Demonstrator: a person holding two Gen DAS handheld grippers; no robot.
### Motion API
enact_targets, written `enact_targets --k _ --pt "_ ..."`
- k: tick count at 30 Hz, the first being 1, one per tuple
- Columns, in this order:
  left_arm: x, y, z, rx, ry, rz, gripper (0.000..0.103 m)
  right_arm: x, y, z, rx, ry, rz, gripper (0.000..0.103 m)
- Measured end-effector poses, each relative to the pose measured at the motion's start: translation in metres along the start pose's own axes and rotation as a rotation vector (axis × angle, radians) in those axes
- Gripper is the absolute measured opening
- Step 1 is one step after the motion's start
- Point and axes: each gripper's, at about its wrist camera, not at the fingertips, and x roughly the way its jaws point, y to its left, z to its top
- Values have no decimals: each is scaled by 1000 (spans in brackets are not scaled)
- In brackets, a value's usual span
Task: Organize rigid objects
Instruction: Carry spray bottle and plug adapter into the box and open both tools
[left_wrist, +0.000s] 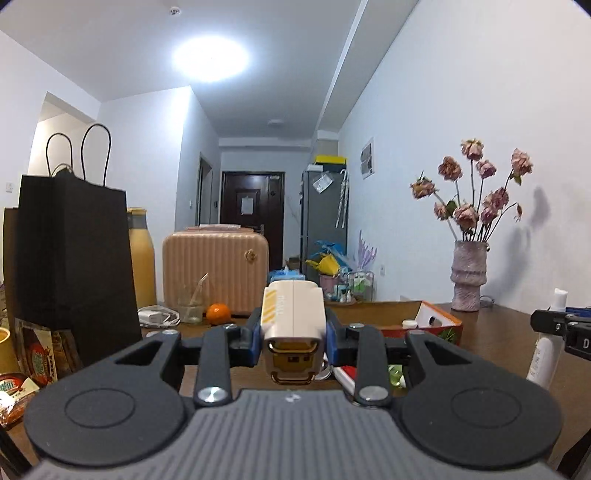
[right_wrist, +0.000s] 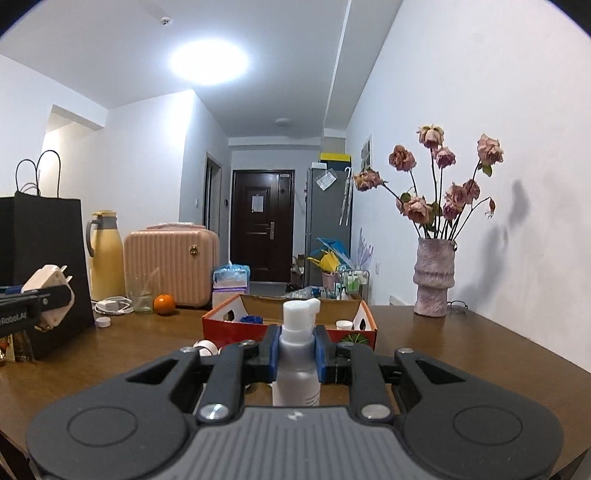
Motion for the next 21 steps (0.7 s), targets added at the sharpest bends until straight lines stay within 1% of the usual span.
enact_targets --k 2,5,10,15,18,21 --pt "-3 -1 1 1 -17 -10 32 -1 0 3 0 -5 -2 18" --pt "-1 -1 2 -3 -15 -23 32 1 -4 3 11 -16 -13 18" --pt "23 -1 0 8 9 -33 32 20 -9 4 20 0 -19 18" --pt "74 0 8 9 21 -54 32 61 -11 15 -13 4 -14 18" --pt "112 -1 17 7 25 -76 32 96 -18 29 -17 2 14 18" --pt "154 -3 27 15 18 -66 32 132 -25 44 -13 9 41 18"
